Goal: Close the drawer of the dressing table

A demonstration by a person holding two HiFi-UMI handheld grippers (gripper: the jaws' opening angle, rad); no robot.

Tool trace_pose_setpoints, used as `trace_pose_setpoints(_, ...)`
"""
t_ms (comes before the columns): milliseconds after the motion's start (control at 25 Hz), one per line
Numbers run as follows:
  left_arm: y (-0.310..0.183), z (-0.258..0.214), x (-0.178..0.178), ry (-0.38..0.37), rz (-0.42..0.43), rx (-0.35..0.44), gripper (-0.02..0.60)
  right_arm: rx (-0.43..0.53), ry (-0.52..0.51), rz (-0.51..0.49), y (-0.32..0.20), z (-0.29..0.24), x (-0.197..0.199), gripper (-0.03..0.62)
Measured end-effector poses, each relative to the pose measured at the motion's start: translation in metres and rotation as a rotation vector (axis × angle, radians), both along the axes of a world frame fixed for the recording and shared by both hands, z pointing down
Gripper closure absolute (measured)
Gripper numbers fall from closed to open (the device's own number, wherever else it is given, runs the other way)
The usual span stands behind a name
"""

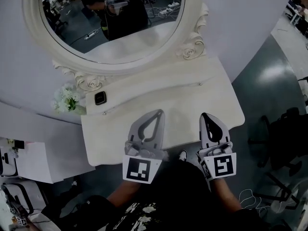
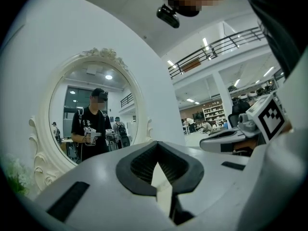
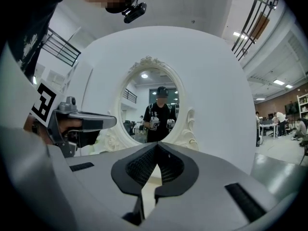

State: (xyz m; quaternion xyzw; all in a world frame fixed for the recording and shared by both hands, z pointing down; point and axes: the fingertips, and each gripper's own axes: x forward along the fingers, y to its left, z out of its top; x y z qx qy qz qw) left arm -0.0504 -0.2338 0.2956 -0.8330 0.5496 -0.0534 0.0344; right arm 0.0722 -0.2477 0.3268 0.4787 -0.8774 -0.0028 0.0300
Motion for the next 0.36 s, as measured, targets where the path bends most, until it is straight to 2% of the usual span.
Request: trace_pose_setpoints(360, -0.006, 0.006, -0.015, 0.018, 0.016, -0.002, 0.58, -0.003, 0.019, 0.018, -0.003, 0.004, -0.016, 0.597)
